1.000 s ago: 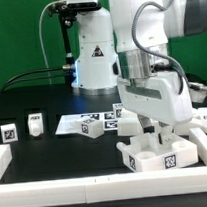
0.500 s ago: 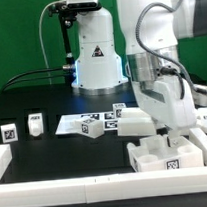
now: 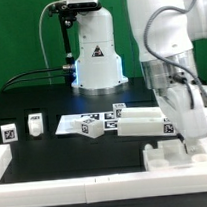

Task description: Assemble chair

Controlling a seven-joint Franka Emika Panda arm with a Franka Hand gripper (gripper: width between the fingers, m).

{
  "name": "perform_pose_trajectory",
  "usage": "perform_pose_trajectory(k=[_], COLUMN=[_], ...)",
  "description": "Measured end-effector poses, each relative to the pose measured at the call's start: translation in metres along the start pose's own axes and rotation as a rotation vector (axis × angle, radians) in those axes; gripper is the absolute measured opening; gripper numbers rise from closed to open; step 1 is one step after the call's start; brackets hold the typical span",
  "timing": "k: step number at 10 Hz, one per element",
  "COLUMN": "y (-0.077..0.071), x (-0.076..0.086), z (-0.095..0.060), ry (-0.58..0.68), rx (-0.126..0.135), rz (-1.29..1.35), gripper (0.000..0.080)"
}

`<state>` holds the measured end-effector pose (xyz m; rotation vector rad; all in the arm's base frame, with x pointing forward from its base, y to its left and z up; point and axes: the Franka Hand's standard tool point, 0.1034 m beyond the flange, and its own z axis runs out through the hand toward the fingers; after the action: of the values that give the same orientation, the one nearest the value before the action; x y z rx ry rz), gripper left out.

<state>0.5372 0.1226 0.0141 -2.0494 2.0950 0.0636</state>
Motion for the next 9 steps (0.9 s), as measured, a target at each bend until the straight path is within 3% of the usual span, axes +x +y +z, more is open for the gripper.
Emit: perform_pose_trajectory(k=[2, 4, 6, 7, 8, 9], y=[0.000, 0.000, 0.000, 0.000, -0.001, -0.005], x=[0.001, 0.001, 0.001, 0.002, 0.002, 0.005], z=[0.002, 0.002, 0.002, 0.002, -0.001, -0.019], ry=[0.004, 0.006, 0.006, 0.006, 0.003, -0.013], rx=[-0.018, -0.017, -0.019, -0.019, -0.017, -0.010], rz=[-0.024, -0.026, -0.026, -0.026, -0.045, -0.092], gripper=[0.0472, 0.0472, 0.0622, 0.0641, 0.0641, 0.0648])
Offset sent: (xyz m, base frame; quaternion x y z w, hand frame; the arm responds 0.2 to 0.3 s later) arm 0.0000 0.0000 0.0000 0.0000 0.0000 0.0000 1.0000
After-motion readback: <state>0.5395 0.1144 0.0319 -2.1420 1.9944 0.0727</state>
